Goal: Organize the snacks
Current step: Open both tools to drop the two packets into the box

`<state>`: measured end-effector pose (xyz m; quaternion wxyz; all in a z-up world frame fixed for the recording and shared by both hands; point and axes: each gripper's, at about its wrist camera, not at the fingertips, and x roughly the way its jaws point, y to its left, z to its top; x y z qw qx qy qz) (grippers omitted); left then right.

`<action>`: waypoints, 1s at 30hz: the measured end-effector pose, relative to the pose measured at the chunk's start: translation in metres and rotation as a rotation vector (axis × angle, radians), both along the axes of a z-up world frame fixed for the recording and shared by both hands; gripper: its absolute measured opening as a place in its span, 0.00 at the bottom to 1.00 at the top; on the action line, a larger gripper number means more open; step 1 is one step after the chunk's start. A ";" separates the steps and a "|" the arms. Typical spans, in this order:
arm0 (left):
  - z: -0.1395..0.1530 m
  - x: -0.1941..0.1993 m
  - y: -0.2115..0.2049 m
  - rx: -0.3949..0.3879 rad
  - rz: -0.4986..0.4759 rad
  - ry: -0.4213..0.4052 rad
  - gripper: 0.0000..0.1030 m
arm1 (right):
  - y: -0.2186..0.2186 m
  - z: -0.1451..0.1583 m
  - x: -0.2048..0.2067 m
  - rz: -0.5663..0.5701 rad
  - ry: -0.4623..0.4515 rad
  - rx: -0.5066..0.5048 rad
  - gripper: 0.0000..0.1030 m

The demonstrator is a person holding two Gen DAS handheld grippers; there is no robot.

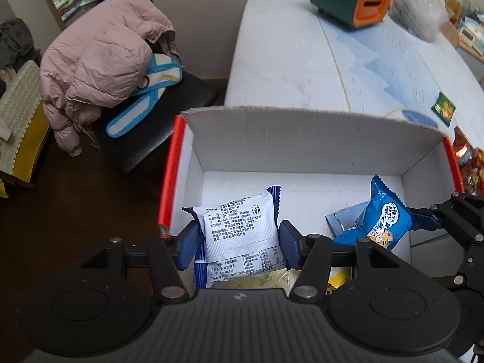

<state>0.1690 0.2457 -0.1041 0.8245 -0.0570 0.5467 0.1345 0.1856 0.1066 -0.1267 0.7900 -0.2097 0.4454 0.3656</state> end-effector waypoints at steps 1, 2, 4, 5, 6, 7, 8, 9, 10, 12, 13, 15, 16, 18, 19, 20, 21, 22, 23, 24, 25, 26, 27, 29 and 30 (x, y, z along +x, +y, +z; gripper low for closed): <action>-0.003 0.003 -0.001 -0.001 -0.004 0.010 0.55 | 0.001 -0.002 0.000 0.000 0.005 -0.005 0.57; -0.006 0.005 -0.001 -0.003 -0.010 0.021 0.55 | 0.001 -0.003 0.002 0.001 0.010 -0.009 0.57; -0.013 0.010 -0.003 -0.008 -0.025 0.048 0.55 | 0.002 -0.005 0.001 0.001 0.015 -0.017 0.57; -0.016 0.012 -0.004 -0.008 -0.030 0.062 0.55 | 0.002 -0.006 0.002 0.000 0.018 -0.021 0.57; -0.020 0.014 -0.005 -0.006 -0.038 0.077 0.55 | 0.002 -0.007 0.002 0.000 0.023 -0.022 0.57; -0.023 0.015 -0.007 -0.004 -0.047 0.092 0.55 | 0.002 -0.007 0.002 0.000 0.026 -0.025 0.57; -0.027 0.016 -0.008 -0.001 -0.052 0.102 0.56 | 0.002 -0.008 0.002 0.000 0.026 -0.028 0.57; -0.030 0.017 -0.010 0.002 -0.056 0.112 0.56 | 0.002 -0.008 0.002 0.000 0.026 -0.031 0.58; -0.033 0.018 -0.011 0.006 -0.062 0.122 0.56 | 0.003 -0.008 0.002 0.000 0.029 -0.035 0.58; -0.035 0.019 -0.013 0.019 -0.067 0.128 0.56 | 0.004 -0.010 0.002 -0.003 0.033 -0.044 0.58; -0.036 0.019 -0.013 0.018 -0.068 0.129 0.56 | 0.004 -0.010 0.002 -0.004 0.035 -0.047 0.59; -0.036 0.020 -0.013 0.014 -0.068 0.130 0.56 | 0.005 -0.011 0.003 -0.007 0.040 -0.052 0.60; -0.036 0.020 -0.013 0.013 -0.067 0.129 0.56 | 0.005 -0.012 0.003 -0.009 0.040 -0.055 0.60; -0.036 0.020 -0.013 0.014 -0.066 0.126 0.57 | 0.004 -0.013 0.004 -0.014 0.047 -0.058 0.61; -0.036 0.019 -0.013 0.011 -0.063 0.121 0.57 | 0.004 -0.012 0.004 -0.016 0.048 -0.056 0.61; -0.035 0.018 -0.012 0.005 -0.060 0.116 0.58 | 0.004 -0.012 0.004 -0.018 0.047 -0.055 0.61; -0.035 0.018 -0.012 0.002 -0.058 0.111 0.58 | 0.004 -0.012 0.003 -0.017 0.046 -0.053 0.62; -0.034 0.017 -0.012 0.003 -0.057 0.108 0.58 | 0.003 -0.011 0.002 -0.017 0.044 -0.050 0.62; -0.033 0.016 -0.012 0.003 -0.059 0.104 0.58 | 0.003 -0.010 0.003 -0.016 0.043 -0.047 0.63; -0.033 0.015 -0.012 0.002 -0.060 0.098 0.59 | 0.002 -0.010 0.003 -0.015 0.044 -0.044 0.64; -0.031 0.013 -0.012 0.000 -0.060 0.090 0.59 | 0.001 -0.009 0.002 -0.013 0.043 -0.041 0.64; -0.029 0.012 -0.012 -0.001 -0.057 0.082 0.59 | 0.000 -0.008 0.002 -0.012 0.042 -0.037 0.65; -0.027 0.011 -0.012 -0.004 -0.054 0.074 0.59 | 0.000 -0.008 0.001 -0.010 0.041 -0.033 0.66; -0.022 0.009 -0.010 -0.020 -0.042 0.057 0.59 | -0.002 -0.005 -0.001 -0.009 0.040 -0.024 0.67; -0.019 0.007 -0.008 -0.028 -0.033 0.048 0.59 | -0.003 -0.003 -0.003 -0.009 0.039 -0.018 0.68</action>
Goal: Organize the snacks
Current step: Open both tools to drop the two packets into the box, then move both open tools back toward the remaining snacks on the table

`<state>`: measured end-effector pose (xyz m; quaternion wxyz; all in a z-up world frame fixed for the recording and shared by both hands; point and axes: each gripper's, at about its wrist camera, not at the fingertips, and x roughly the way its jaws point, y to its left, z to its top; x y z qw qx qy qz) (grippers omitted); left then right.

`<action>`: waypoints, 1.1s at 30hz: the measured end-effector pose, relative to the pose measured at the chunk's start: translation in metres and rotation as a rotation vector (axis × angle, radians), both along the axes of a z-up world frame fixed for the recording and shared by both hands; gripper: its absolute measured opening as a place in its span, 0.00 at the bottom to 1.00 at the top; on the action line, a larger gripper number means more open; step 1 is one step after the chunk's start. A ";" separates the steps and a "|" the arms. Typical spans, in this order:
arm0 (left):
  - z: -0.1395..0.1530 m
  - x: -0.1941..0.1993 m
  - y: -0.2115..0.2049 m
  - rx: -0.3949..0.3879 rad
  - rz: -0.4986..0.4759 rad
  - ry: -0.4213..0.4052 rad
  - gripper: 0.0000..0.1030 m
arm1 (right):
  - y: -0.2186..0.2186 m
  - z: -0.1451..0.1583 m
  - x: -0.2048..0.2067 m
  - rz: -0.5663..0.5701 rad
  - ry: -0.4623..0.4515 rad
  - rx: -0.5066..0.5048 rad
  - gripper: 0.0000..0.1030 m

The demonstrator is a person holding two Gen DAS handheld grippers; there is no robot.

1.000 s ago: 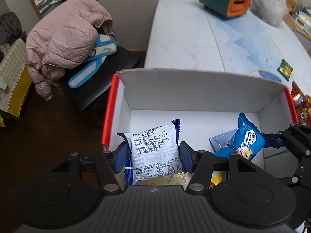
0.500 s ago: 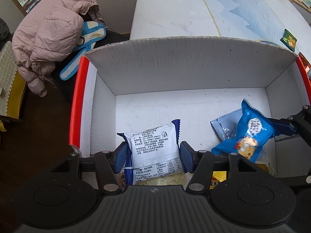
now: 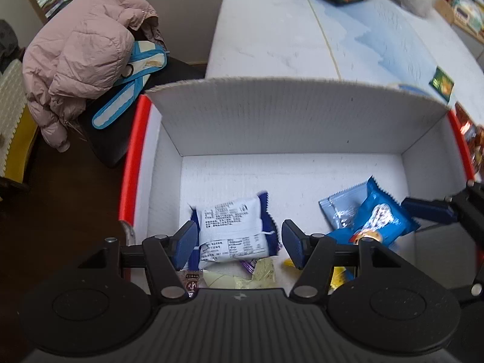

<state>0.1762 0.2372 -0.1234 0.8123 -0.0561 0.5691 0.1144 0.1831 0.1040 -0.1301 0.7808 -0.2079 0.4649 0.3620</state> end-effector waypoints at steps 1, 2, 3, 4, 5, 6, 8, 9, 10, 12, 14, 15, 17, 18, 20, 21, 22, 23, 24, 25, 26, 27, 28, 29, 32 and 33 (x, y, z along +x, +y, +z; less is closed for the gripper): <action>0.003 -0.002 0.001 -0.006 0.007 -0.008 0.60 | -0.001 0.002 -0.001 0.000 -0.002 0.007 0.68; 0.005 -0.004 0.002 -0.010 0.011 -0.017 0.60 | -0.002 0.005 -0.003 -0.001 -0.005 0.013 0.70; 0.009 -0.006 0.002 -0.010 0.012 -0.027 0.60 | -0.003 0.008 -0.005 -0.004 -0.009 0.020 0.73; 0.012 -0.009 0.002 -0.009 0.012 -0.038 0.60 | -0.006 0.011 -0.006 -0.010 -0.015 0.029 0.77; 0.015 -0.012 0.001 -0.009 0.011 -0.050 0.60 | -0.008 0.015 -0.007 -0.016 -0.018 0.041 0.77; 0.019 -0.015 0.001 -0.009 0.010 -0.061 0.60 | -0.011 0.019 -0.009 -0.018 -0.016 0.054 0.77; 0.026 -0.022 -0.002 -0.010 0.005 -0.086 0.60 | -0.017 0.026 -0.011 -0.023 -0.021 0.072 0.77; 0.030 -0.025 -0.004 -0.012 0.002 -0.099 0.60 | -0.020 0.029 -0.012 -0.026 -0.024 0.082 0.77; 0.034 -0.029 -0.005 -0.013 -0.001 -0.111 0.60 | -0.024 0.033 -0.013 -0.029 -0.025 0.092 0.77; 0.043 -0.035 -0.010 -0.013 -0.010 -0.137 0.60 | -0.031 0.040 -0.016 -0.037 -0.029 0.113 0.79; 0.051 -0.042 -0.015 -0.016 -0.023 -0.162 0.60 | -0.038 0.047 -0.020 -0.043 -0.038 0.131 0.80; 0.055 -0.045 -0.019 -0.019 -0.029 -0.175 0.60 | -0.042 0.051 -0.022 -0.047 -0.040 0.141 0.81; 0.063 -0.049 -0.025 -0.026 -0.043 -0.201 0.60 | -0.050 0.058 -0.026 -0.058 -0.046 0.160 0.81; 0.067 -0.052 -0.029 -0.029 -0.050 -0.215 0.60 | -0.054 0.062 -0.028 -0.066 -0.052 0.169 0.82; 0.076 -0.059 -0.038 -0.031 -0.065 -0.242 0.60 | -0.063 0.069 -0.032 -0.074 -0.059 0.191 0.83; 0.080 -0.062 -0.042 -0.031 -0.074 -0.255 0.60 | -0.068 0.072 -0.034 -0.079 -0.064 0.200 0.85; 0.083 -0.064 -0.046 -0.031 -0.082 -0.267 0.61 | -0.073 0.076 -0.036 -0.086 -0.072 0.210 0.86; 0.086 -0.066 -0.051 -0.032 -0.090 -0.278 0.64 | -0.079 0.080 -0.039 -0.092 -0.080 0.219 0.87; 0.089 -0.069 -0.056 -0.033 -0.097 -0.289 0.65 | -0.085 0.083 -0.040 -0.096 -0.086 0.228 0.87; 0.091 -0.070 -0.061 -0.035 -0.102 -0.299 0.67 | -0.091 0.086 -0.042 -0.100 -0.090 0.237 0.87; 0.094 -0.072 -0.067 -0.039 -0.110 -0.307 0.67 | -0.097 0.089 -0.043 -0.105 -0.096 0.243 0.88; 0.095 -0.073 -0.072 -0.043 -0.121 -0.314 0.67 | -0.103 0.091 -0.044 -0.111 -0.103 0.249 0.90; 0.097 -0.073 -0.078 -0.045 -0.132 -0.321 0.67 | -0.110 0.094 -0.045 -0.117 -0.109 0.254 0.90; 0.098 -0.074 -0.085 -0.044 -0.143 -0.328 0.67 | -0.116 0.096 -0.047 -0.125 -0.116 0.258 0.91; 0.101 -0.074 -0.108 -0.038 -0.174 -0.350 0.67 | -0.137 0.100 -0.049 -0.144 -0.136 0.264 0.92; 0.101 -0.074 -0.115 -0.039 -0.184 -0.356 0.67 | -0.144 0.101 -0.049 -0.149 -0.142 0.263 0.92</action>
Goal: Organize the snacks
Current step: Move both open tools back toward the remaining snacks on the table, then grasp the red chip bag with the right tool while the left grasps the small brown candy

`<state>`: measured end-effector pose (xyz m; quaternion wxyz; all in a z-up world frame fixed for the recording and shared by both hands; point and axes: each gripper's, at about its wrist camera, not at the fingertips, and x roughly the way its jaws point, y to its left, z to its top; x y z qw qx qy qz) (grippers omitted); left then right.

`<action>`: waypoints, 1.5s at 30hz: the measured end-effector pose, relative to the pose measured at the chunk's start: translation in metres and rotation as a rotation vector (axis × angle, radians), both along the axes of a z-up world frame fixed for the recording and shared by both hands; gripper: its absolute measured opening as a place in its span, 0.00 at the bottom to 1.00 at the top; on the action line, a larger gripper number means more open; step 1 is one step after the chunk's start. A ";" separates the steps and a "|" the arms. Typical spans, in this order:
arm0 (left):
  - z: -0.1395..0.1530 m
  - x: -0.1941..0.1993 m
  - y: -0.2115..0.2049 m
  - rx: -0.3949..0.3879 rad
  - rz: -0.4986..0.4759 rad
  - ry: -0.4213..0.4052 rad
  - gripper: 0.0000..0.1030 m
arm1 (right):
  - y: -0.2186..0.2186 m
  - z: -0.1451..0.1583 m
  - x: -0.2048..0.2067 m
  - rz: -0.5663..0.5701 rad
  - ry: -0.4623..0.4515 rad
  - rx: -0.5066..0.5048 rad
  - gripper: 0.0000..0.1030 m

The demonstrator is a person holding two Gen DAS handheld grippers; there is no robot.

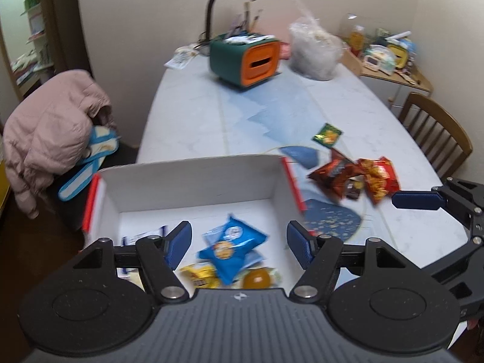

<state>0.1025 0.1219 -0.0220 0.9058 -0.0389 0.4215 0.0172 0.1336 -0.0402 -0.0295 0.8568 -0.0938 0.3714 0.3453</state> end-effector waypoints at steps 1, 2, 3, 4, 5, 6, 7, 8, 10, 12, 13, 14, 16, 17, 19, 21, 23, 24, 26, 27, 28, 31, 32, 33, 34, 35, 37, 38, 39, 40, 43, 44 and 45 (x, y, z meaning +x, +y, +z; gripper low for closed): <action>0.000 0.001 -0.007 -0.001 -0.007 -0.004 0.69 | -0.008 0.001 0.000 -0.006 -0.003 0.000 0.92; 0.000 0.002 -0.015 -0.003 -0.014 -0.006 0.69 | -0.016 0.001 0.001 -0.012 -0.006 0.000 0.92; 0.000 0.004 -0.023 -0.006 -0.019 -0.008 0.69 | -0.023 0.001 0.002 -0.017 -0.007 0.000 0.93; 0.000 0.006 -0.030 -0.008 -0.024 -0.009 0.70 | -0.031 0.001 0.004 -0.022 -0.008 0.000 0.93; 0.000 0.008 -0.037 -0.010 -0.028 -0.010 0.72 | -0.039 0.001 0.006 -0.028 -0.009 0.001 0.97; -0.001 0.010 -0.045 -0.012 -0.032 -0.010 0.73 | -0.048 0.001 0.008 -0.035 -0.011 0.003 0.99; -0.001 0.012 -0.052 -0.016 -0.035 -0.011 0.74 | -0.056 0.000 0.010 -0.043 -0.013 0.007 0.99; -0.002 0.015 -0.058 -0.021 -0.037 -0.011 0.75 | -0.065 0.000 0.012 -0.048 -0.012 0.010 0.99; -0.004 0.019 -0.073 -0.028 -0.036 -0.009 0.75 | -0.082 -0.001 0.018 -0.059 -0.008 0.010 0.99; -0.006 0.025 -0.086 -0.037 -0.037 -0.007 0.76 | -0.100 -0.003 0.023 -0.065 -0.008 0.008 0.99; -0.007 0.027 -0.094 -0.042 -0.036 -0.007 0.78 | -0.107 -0.004 0.026 -0.068 -0.009 0.004 0.99; -0.008 0.030 -0.100 -0.048 -0.034 -0.006 0.80 | -0.116 -0.006 0.029 -0.070 -0.010 -0.002 0.99; -0.011 0.035 -0.114 -0.061 -0.035 -0.004 0.80 | -0.131 -0.008 0.036 -0.075 -0.007 -0.010 1.00; -0.013 0.038 -0.121 -0.067 -0.035 0.000 0.81 | -0.140 -0.010 0.040 -0.077 -0.002 -0.011 1.00; -0.017 0.045 -0.133 -0.085 -0.042 0.007 0.84 | -0.158 -0.012 0.048 -0.088 0.002 -0.018 1.00; -0.024 0.052 -0.142 -0.110 -0.041 0.011 0.84 | -0.174 -0.014 0.057 -0.098 0.005 -0.024 1.00; -0.031 0.060 -0.152 -0.123 -0.032 0.017 0.84 | -0.189 -0.016 0.066 -0.109 0.009 -0.027 1.00; -0.034 0.063 -0.157 -0.124 -0.023 0.018 0.85 | -0.196 -0.017 0.070 -0.113 0.010 -0.027 1.00; -0.041 0.072 -0.166 -0.125 -0.005 0.019 0.90 | -0.210 -0.019 0.080 -0.125 0.013 -0.026 1.00; -0.044 0.076 -0.169 -0.127 0.004 0.021 0.90 | -0.215 -0.020 0.085 -0.131 0.016 -0.025 1.00; -0.048 0.080 -0.173 -0.124 0.013 0.023 0.90 | -0.221 -0.021 0.091 -0.135 0.020 -0.024 1.00; -0.059 0.096 -0.184 -0.102 0.037 0.045 0.90 | -0.230 -0.028 0.109 -0.154 0.046 -0.022 1.00; -0.063 0.102 -0.188 -0.093 0.043 0.053 0.90 | -0.232 -0.031 0.115 -0.159 0.057 -0.021 1.00; -0.067 0.107 -0.191 -0.083 0.047 0.061 0.90 | -0.233 -0.034 0.120 -0.165 0.067 -0.022 1.00; -0.071 0.112 -0.194 -0.072 0.049 0.070 0.90 | -0.233 -0.037 0.126 -0.167 0.078 -0.024 1.00; -0.075 0.117 -0.197 -0.062 0.051 0.077 0.90 | -0.232 -0.040 0.133 -0.169 0.088 -0.026 1.00; -0.082 0.126 -0.201 -0.041 0.054 0.092 0.90 | -0.230 -0.046 0.144 -0.172 0.106 -0.027 0.99; -0.085 0.130 -0.203 -0.032 0.052 0.098 0.90 | -0.228 -0.049 0.150 -0.173 0.115 -0.028 0.99; -0.087 0.134 -0.205 -0.022 0.050 0.104 0.90 | -0.225 -0.051 0.155 -0.174 0.123 -0.028 0.99; -0.090 0.139 -0.207 -0.011 0.048 0.110 0.90 | -0.223 -0.054 0.160 -0.174 0.130 -0.029 0.99; -0.099 0.151 -0.210 0.011 0.040 0.128 0.90 | -0.215 -0.061 0.174 -0.175 0.149 -0.038 0.99; -0.102 0.155 -0.210 0.013 0.038 0.135 0.90 | -0.213 -0.064 0.178 -0.176 0.155 -0.041 0.99; -0.104 0.159 -0.210 0.016 0.041 0.139 0.90 | -0.210 -0.067 0.183 -0.177 0.162 -0.045 0.99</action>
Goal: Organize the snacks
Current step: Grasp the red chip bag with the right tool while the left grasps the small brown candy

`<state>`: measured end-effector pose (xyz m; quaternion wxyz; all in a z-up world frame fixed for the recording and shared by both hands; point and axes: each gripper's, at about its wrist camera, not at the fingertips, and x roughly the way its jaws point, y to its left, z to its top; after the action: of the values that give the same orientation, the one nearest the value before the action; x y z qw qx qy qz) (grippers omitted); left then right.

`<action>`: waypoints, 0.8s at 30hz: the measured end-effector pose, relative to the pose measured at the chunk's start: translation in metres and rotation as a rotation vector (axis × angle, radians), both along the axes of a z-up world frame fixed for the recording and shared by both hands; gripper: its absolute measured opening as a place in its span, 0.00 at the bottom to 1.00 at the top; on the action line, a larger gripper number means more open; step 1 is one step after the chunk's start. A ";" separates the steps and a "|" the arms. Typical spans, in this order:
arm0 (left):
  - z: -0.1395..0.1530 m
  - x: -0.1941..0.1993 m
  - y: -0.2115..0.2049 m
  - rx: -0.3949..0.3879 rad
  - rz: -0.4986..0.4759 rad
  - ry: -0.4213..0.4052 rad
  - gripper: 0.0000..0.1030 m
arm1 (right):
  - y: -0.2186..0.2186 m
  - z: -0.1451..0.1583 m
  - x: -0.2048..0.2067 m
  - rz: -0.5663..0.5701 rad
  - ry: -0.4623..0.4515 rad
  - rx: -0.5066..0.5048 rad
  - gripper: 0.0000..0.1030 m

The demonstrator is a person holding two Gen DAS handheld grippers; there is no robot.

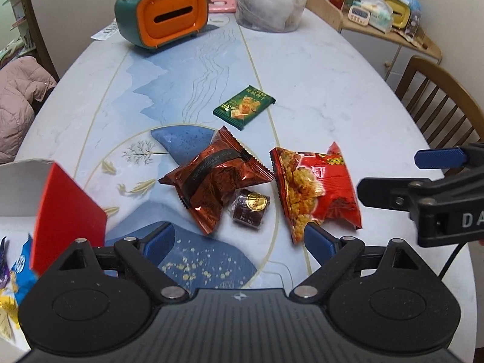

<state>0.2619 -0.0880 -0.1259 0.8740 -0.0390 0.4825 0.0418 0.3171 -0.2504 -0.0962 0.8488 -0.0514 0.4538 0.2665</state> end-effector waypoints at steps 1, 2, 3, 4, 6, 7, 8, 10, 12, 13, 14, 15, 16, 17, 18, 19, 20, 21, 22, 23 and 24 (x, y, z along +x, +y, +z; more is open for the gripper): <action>-0.002 0.003 0.001 0.001 0.003 0.002 0.90 | 0.003 -0.003 0.004 -0.002 0.008 -0.004 0.99; -0.005 0.007 0.001 -0.001 0.003 0.006 0.90 | 0.005 -0.007 0.009 -0.006 0.016 -0.008 0.99; -0.008 0.010 0.001 -0.002 0.004 0.011 0.90 | 0.008 -0.010 0.014 -0.009 0.026 -0.011 0.99; -0.010 0.014 0.002 -0.001 0.006 0.013 0.90 | 0.011 -0.014 0.018 -0.013 0.037 -0.015 0.99; -0.014 0.019 0.002 0.002 0.002 0.015 0.90 | 0.016 -0.022 0.027 -0.024 0.058 -0.022 0.99; -0.016 0.021 0.001 0.006 -0.001 0.016 0.90 | 0.019 -0.025 0.031 -0.031 0.067 -0.025 0.99; -0.018 0.023 0.000 0.012 -0.005 0.018 0.90 | 0.020 -0.028 0.034 -0.038 0.077 -0.023 0.99; -0.021 0.026 -0.001 0.017 -0.014 0.022 0.90 | 0.025 -0.034 0.041 -0.046 0.102 -0.015 0.99; -0.023 0.029 -0.001 0.021 -0.015 0.026 0.90 | 0.031 -0.039 0.045 -0.046 0.118 -0.016 0.99; -0.024 0.029 -0.001 0.019 -0.014 0.026 0.90 | 0.034 -0.041 0.047 -0.043 0.120 -0.020 0.99; -0.024 0.030 0.000 0.018 -0.013 0.026 0.90 | 0.038 -0.043 0.048 -0.041 0.121 -0.027 0.98; -0.025 0.030 0.000 0.017 -0.013 0.027 0.90 | 0.041 -0.045 0.049 -0.041 0.123 -0.036 0.98; -0.025 0.030 0.000 0.017 -0.015 0.026 0.89 | 0.043 -0.048 0.050 -0.042 0.125 -0.045 0.98; -0.026 0.030 -0.001 0.021 -0.017 0.025 0.89 | 0.046 -0.050 0.052 -0.043 0.129 -0.054 0.97; -0.026 0.030 -0.001 0.023 -0.020 0.023 0.89 | 0.047 -0.053 0.052 -0.043 0.134 -0.060 0.94; -0.027 0.030 -0.002 0.023 -0.022 0.022 0.89 | 0.048 -0.054 0.053 -0.042 0.138 -0.064 0.94; -0.027 0.031 -0.002 0.023 -0.024 0.020 0.89 | 0.048 -0.055 0.053 -0.041 0.140 -0.065 0.92; -0.028 0.031 -0.003 0.024 -0.025 0.019 0.89 | 0.048 -0.056 0.053 -0.041 0.138 -0.068 0.89; -0.028 0.033 -0.004 0.025 -0.027 0.020 0.88 | 0.048 -0.056 0.053 -0.041 0.138 -0.072 0.87; -0.029 0.034 -0.004 0.026 -0.029 0.023 0.86 | 0.048 -0.057 0.054 -0.036 0.143 -0.072 0.85; -0.030 0.035 -0.005 0.026 -0.030 0.025 0.85 | 0.048 -0.057 0.054 -0.030 0.147 -0.069 0.84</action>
<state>0.2967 -0.0928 -0.1563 0.8688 -0.0197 0.4935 0.0355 0.3710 -0.2023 -0.1529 0.8147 -0.0543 0.5246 0.2409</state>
